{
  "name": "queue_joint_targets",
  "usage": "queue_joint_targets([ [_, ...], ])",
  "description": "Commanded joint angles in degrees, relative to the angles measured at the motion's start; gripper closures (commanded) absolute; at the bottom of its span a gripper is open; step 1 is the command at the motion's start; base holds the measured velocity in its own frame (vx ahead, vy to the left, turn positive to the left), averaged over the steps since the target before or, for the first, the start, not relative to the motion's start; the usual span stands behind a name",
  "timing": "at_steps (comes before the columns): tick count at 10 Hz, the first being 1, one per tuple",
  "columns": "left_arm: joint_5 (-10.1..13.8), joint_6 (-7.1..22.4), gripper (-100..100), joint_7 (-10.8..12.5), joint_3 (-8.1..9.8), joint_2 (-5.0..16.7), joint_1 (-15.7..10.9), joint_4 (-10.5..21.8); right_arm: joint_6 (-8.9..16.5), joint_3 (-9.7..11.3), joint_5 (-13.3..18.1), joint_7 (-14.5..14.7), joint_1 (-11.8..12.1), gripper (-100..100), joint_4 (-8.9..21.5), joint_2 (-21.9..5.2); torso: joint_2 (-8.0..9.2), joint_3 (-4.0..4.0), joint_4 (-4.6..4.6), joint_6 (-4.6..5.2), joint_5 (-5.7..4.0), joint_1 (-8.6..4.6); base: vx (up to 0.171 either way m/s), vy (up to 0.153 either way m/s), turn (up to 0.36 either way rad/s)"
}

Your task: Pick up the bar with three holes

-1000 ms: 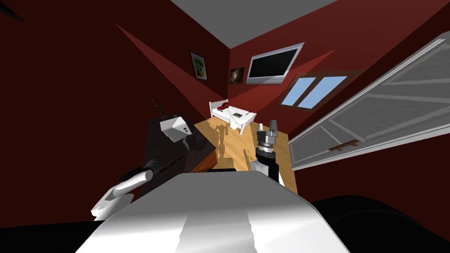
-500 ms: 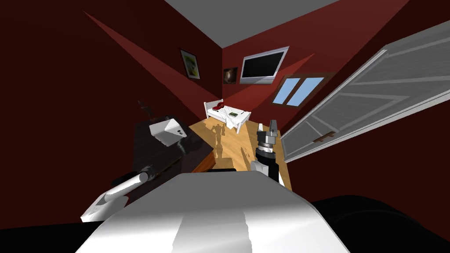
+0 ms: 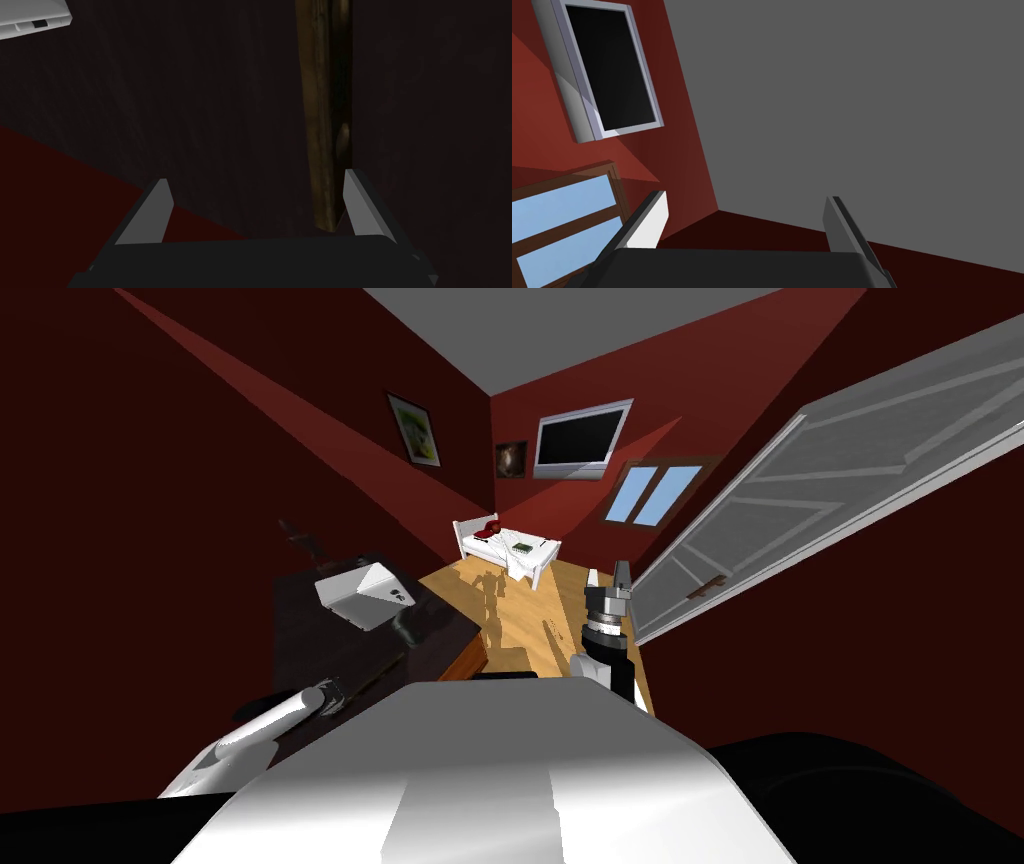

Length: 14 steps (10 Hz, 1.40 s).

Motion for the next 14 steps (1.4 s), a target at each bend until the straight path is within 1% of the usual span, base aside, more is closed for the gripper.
queue_joint_targets([
  [1, 1.1, 1.3, -100, -0.3, 0.45, 0.6, -0.1, 1.9, 0.0, 0.0, 0.0, 0.0, 0.0, 0, 0.0, 0.0, 0.0, 0.0, 0.0, 0.0, 0.0, 0.0, -0.007, 0.018, -0.176],
  [2, 2.7, 3.5, -100, -0.6, 1.27, 1.6, -0.6, 4.4, 0.0, 0.0, 0.0, 0.0, 0.0, 0, 0.0, 0.0, 0.0, 0.0, 0.0, -0.05, 0.0, 0.03, -0.01, 0.023, -0.255],
  [3, 4.4, 5.0, -100, -0.8, 2.03, 2.5, -1.0, 6.5, 0.0, 0.0, 0.0, 0.0, 0.0, 0, 0.0, 0.0, 0.01, 0.0, 0.0, -0.02, 0.01, 0.05, -0.016, 0.033, -0.403],
  [4, 4.4, 5.7, -100, -0.8, 2.03, 2.5, -1.0, 7.8, 0.0, 0.0, 0.0, 0.0, 0.0, 0, 0.0, 0.0, 0.02, 0.01, 0.01, 0.01, 0.02, 0.09, -0.015, 0.033, -0.17],
  [5, 4.4, 5.7, -100, -0.8, 2.03, 2.5, -1.0, 7.8, 0.0, 0.0, 0.0, 0.0, 0.0, 0, 0.0, 0.0, 0.03, 0.02, 0.0, -0.08, 0.03, 0.08, -0.009, 0.015, 0.037],
  [6, 6.0, 7.7, -100, -1.1, 2.71, 3.3, -1.4, 9.8, 0.0, 0.0, 0.0, 0.0, 0.0, 0, 0.0, 0.0, 0.01, 0.01, 0.0, -0.09, 0.02, 0.04, -0.014, 0.014, -0.188],
  [7, 6.0, 7.7, -100, -1.1, 2.71, 3.3, -1.4, 10.7, 0.0, 0.0, 0.0, 0.0, 0.0, 0, 0.0, 0.0, 0.02, 0.01, 0.0, -0.02, 0.01, 0.03, -0.014, 0.021, -0.191],
  [9, 8.9, 11.2, -100, -1.5, 3.86, 4.8, -2.1, 14.7, 0.0, 0.0, 0.0, 0.0, 0.0, 0, 0.0, 0.0, 0.02, 0.01, 0.0, -0.03, 0.02, 0.08, -0.024, 0.037, -0.275],
  [10, 8.9, 11.3, -100, -1.5, 3.86, 4.8, -2.1, 16.0, 0.0, 0.0, 0.0, 0.0, 0.0, 0, 0.0, 0.0, 0.05, 0.03, 0.01, -0.02, 0.03, 0.13, -0.021, 0.043, -0.156],
  [11, 10.2, 13.0, -100, -1.7, 4.32, 5.5, -2.4, 18.4, 0.0, 0.0, 0.0, 0.0, 0.0, 0, 0.0, 0.0, 0.04, 0.02, 0.0, -0.08, 0.04, 0.13, -0.02, 0.036, -0.209],
  [12, 10.2, 13.0, -100, -1.7, 4.32, 5.5, -2.4, 18.4, 0.0, 0.0, 0.0, 0.0, 0.0, 0, 0.0, 0.0, 0.04, 0.02, 0.01, -0.05, 0.03, 0.12, -0.016, 0.034, -0.086],
  [14, 12.6, 15.8, -100, -2.1, 5.04, 6.5, -3.0, 22.5, 0.0, 0.0, 0.0, 0.0, 0.0, 0, 0.0, 0.0, 0.01, 0.01, 0.0, -0.04, 0.03, 0.11, -0.02, 0.045, -0.244],
])
